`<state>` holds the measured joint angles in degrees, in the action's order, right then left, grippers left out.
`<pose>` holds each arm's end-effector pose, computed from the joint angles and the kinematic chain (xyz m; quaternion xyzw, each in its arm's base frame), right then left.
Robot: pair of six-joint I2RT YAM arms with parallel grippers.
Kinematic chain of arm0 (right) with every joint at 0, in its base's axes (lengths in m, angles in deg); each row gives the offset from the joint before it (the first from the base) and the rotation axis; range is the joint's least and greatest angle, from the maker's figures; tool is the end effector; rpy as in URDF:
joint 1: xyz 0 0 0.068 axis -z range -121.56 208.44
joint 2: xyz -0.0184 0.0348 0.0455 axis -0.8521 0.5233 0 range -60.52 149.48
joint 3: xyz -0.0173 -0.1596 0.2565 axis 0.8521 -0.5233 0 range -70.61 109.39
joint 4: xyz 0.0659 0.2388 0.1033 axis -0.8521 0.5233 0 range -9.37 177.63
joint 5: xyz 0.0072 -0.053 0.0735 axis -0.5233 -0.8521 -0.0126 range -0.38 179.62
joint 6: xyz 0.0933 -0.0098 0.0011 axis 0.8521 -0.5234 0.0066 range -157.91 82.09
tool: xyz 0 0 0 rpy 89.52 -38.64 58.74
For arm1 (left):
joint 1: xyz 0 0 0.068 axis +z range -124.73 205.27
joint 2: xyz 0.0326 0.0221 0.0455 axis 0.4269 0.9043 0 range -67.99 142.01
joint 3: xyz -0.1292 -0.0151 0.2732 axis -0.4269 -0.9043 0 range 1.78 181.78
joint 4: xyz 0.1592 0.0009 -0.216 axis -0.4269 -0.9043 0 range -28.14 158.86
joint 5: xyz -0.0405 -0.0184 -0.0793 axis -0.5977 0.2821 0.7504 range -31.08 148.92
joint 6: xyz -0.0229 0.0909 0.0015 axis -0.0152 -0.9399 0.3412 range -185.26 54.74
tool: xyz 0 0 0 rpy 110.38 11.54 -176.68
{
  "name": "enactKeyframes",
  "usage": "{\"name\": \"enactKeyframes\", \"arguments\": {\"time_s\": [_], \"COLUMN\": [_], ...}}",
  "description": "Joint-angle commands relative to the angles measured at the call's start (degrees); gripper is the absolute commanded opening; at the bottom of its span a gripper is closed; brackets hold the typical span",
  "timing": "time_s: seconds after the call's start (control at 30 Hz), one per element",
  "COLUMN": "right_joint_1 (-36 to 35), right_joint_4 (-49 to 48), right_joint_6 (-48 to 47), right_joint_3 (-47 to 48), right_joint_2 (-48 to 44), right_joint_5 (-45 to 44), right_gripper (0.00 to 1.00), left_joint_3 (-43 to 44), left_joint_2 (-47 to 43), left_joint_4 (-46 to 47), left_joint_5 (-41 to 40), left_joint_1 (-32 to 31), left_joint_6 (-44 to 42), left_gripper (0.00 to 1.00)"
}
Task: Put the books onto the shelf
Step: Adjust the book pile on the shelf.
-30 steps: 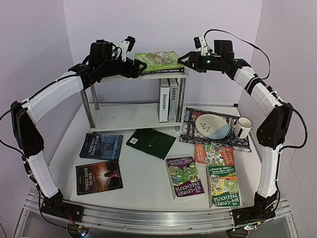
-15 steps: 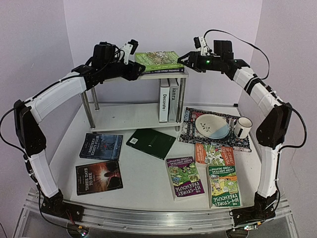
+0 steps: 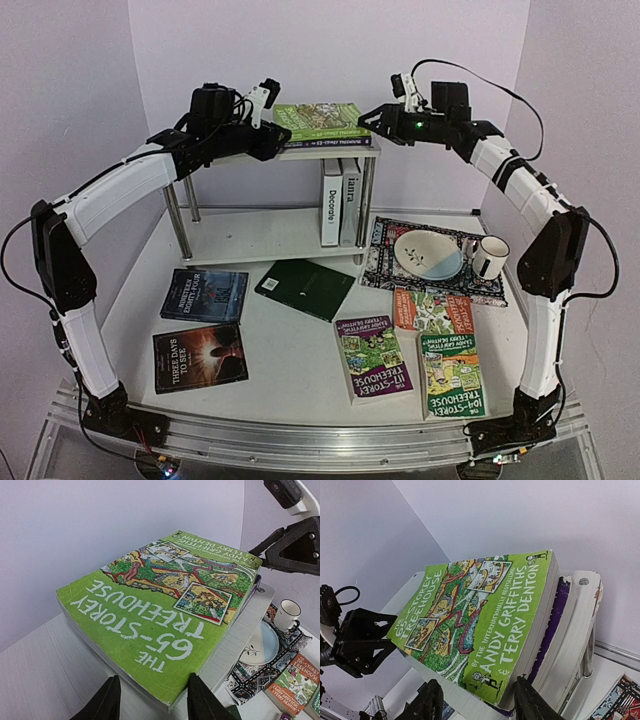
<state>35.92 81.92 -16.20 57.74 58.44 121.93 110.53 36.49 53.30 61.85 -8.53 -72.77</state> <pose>0.4870 0.2510 0.4922 -0.2145 0.6280 0.4421 0.6034 0.4100 -0.2798 0.4465 0.2878 0.7175 -0.1635 0.6128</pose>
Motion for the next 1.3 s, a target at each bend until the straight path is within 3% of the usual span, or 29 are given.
{"name": "enactKeyframes", "arguments": {"time_s": [0.0, 0.27, 0.43, 0.7, 0.83, 1.0, 1.27], "right_joint_1": [-0.1, -0.1, -0.1, -0.1, -0.1, -0.1, -0.1], "right_joint_4": [-2.9, -2.9, -3.0, -2.9, -2.9, -2.7, -2.5], "right_joint_6": [-0.7, -1.5, -1.5, -1.3, -1.5, -1.3, 0.7], "right_joint_3": [-0.8, -2.7, -2.8, -2.8, -3.3, -3.8, -2.0], "right_joint_2": [-2.4, -4.4, -5.3, -6.1, -6.6, -6.7, -5.1], "right_joint_5": [1.1, 0.8, 1.1, 2.0, 2.0, -0.6, -1.0], "right_gripper": [0.49, 0.49, 0.47, 0.35, 0.33, 0.43, 0.44], "left_joint_3": [3.5, 4.8, 6.4, 7.0, 7.0, 7.0, 9.9], "left_joint_2": [0.8, 1.1, 1.4, 2.4, 2.7, 2.0, 3.2], "left_joint_4": [0.5, 0.5, 0.5, 0.4, 0.4, 0.2, -2.6], "left_joint_5": [1.0, 0.2, 0.4, 1.5, 0.9, -2.2, 0.8], "left_joint_1": [0.3, 0.3, 0.3, 0.3, 0.3, 0.3, 0.8], "left_joint_6": [0.3, 0.7, 1.0, 1.5, 1.7, 3.0, 5.8], "left_gripper": [0.46, 0.45, 0.38, 0.34, 0.34, 0.55, 0.55]}}
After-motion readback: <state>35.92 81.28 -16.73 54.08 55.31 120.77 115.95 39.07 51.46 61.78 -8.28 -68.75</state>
